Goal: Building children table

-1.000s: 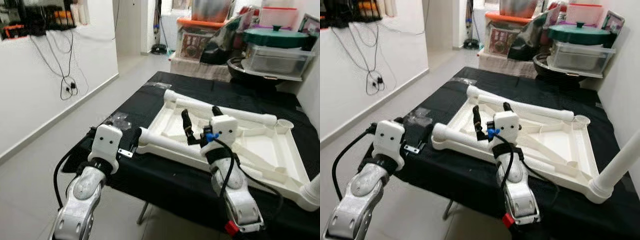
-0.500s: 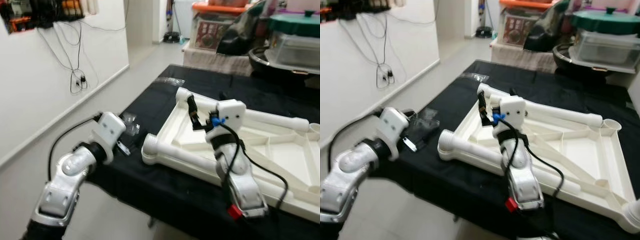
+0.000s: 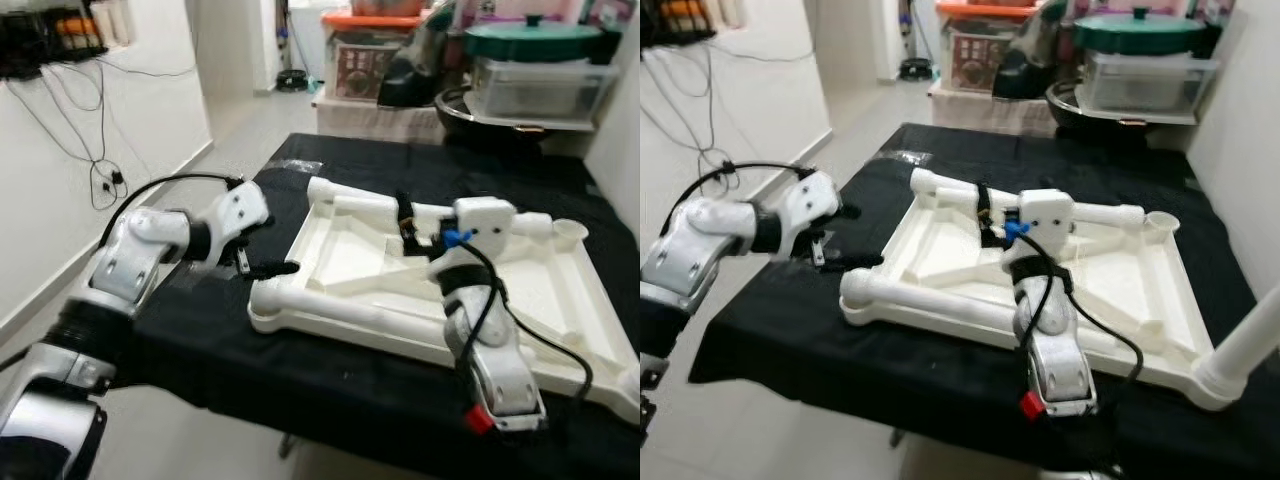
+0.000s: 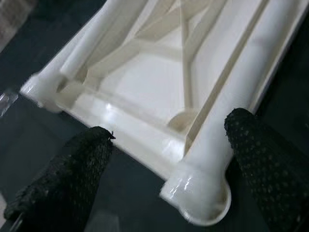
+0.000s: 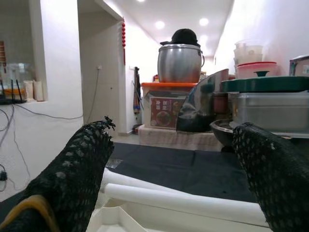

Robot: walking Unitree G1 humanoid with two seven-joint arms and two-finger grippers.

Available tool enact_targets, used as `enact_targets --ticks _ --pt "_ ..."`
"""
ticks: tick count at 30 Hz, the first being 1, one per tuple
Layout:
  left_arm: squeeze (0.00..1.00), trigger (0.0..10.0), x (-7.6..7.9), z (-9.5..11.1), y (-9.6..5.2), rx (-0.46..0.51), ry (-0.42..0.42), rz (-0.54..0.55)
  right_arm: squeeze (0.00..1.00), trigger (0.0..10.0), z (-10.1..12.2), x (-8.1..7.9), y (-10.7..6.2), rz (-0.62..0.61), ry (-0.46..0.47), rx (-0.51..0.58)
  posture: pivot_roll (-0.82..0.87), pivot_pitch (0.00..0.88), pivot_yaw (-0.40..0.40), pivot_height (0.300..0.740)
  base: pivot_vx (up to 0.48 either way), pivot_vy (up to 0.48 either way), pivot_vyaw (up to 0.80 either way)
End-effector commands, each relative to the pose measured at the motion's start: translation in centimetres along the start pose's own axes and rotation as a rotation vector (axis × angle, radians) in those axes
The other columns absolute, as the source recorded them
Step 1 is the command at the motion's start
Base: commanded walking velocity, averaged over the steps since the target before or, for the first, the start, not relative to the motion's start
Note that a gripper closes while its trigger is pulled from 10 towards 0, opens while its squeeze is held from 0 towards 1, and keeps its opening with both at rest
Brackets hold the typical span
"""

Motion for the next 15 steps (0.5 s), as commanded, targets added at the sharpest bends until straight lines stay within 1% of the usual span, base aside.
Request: enact_targets --ticks 1,2,4,7,9,11,12,15 --pt "0.0 10.0 0.4 -1.5 0.0 -0.093 0.002 -0.098 0.0 10.0 0.2 -0.6 -0.2 0.01 0.023 -0.004 0.11 0.035 0.034 0.74 0.0 0.0 0.0" --pt "0.0 10.0 0.4 -1.5 0.0 -0.093 0.002 -0.098 0.0 10.0 0.2 -0.6 -0.2 0.01 0.023 -0.004 0.11 0.035 0.034 0.74 0.0 0.0 0.0" --pt "0.0 10.0 0.8 -1.7 -0.2 -0.153 0.003 -0.211 0.0 10.0 0.3 -0.8 -0.6 0.01 0.03 -0.006 0.11 0.048 0.054 0.74 0.0 0.0 0.0" --pt "0.0 10.0 0.8 -1.7 -0.2 -0.153 0.003 -0.211 0.0 10.0 0.3 -0.8 -0.6 0.01 0.03 -0.006 0.11 0.048 0.054 0.74 0.0 0.0 0.0" --pt "0.0 10.0 0.8 -1.6 -0.3 -0.186 0.002 -0.275 0.0 10.0 0.3 -1.0 -0.9 0.01 0.036 -0.01 0.11 0.059 0.069 0.74 0.0 0.0 0.0" --pt "0.0 10.0 0.8 -1.6 -0.3 -0.186 0.002 -0.275 0.0 10.0 0.3 -1.0 -0.9 0.01 0.036 -0.01 0.11 0.059 0.069 0.74 0.0 0.0 0.0" --pt "0.0 10.0 0.7 -1.5 -0.2 -0.203 0.009 -0.294 0.0 10.0 0.4 -1.1 -1.2 0.01 0.042 -0.013 0.1 0.063 0.077 0.74 0.0 0.0 0.0" --pt "0.0 10.0 0.6 -1.6 -0.2 -0.223 0.026 -0.304 0.0 10.0 0.4 -1.2 -1.3 0.009 0.046 -0.014 0.1 0.066 0.081 0.74 0.0 0.0 0.0"
Point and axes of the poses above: a point about 5 cm out from each wrist's last joint towards the gripper, its own y axis pointing out of the wrist towards the gripper, its own z axis along the axis of the wrist's last joint, x = y × z, the point moved 6 cm from there along y, pointing out of the wrist towards the gripper, and after that the axes turned 2 degrees about -y, right-handed, at the moved point
